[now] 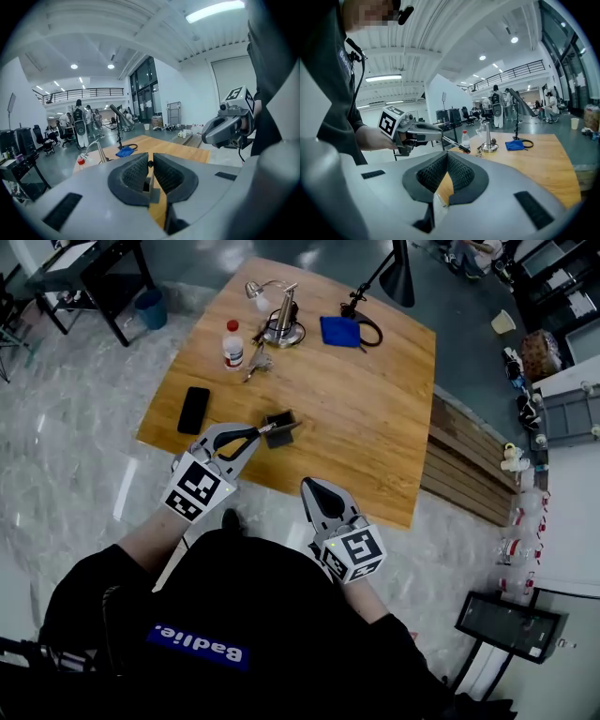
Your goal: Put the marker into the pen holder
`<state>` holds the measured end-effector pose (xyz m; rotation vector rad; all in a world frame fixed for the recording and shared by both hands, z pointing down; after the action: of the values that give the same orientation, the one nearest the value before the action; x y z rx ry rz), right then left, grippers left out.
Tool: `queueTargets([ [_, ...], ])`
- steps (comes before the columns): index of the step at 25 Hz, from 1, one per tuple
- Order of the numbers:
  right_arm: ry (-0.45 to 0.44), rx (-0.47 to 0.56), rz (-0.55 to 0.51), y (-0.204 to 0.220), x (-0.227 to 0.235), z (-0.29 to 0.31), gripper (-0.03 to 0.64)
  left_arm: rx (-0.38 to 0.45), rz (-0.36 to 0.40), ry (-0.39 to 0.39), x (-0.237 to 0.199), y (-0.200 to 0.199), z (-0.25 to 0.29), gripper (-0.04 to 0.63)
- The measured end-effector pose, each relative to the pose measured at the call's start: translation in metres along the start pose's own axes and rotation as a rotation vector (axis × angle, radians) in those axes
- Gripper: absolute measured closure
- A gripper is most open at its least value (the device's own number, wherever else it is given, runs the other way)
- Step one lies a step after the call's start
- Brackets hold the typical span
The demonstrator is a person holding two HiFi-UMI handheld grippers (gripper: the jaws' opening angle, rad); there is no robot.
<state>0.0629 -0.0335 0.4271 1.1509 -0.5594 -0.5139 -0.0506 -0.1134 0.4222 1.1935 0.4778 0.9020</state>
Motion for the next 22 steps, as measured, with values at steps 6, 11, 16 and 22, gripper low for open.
queueTargets([
  [6,0.097,-0.008,0.037,-0.009,0.007,0.031,0.614,-0.036,0.003,0.102,-0.035,0.020,0.027,0.554],
  [11,0.140,-0.043,0.067,-0.002,0.015,0.041,0.614,-0.091,0.006,0.179,-0.043,0.042,0.057,0.554],
  [16,0.153,-0.042,0.092,0.003,0.035,0.043,0.614,-0.164,-0.013,0.204,-0.041,0.067,0.083,0.554],
  [22,0.078,-0.027,0.071,0.002,0.061,0.052,0.614,-0.245,-0.045,0.172,-0.041,0.085,0.107,0.554],
])
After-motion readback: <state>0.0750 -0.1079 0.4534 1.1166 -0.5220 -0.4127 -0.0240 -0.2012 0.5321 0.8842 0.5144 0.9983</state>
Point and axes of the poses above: the fingertips, and each gripper's own axes: z forward along the fingers, x to its right, y out of its underside, the point moved 2 cm from there along -z, backward along the fingers, and after that the axes turned 1 degree about -z, right-handed, at the moved point
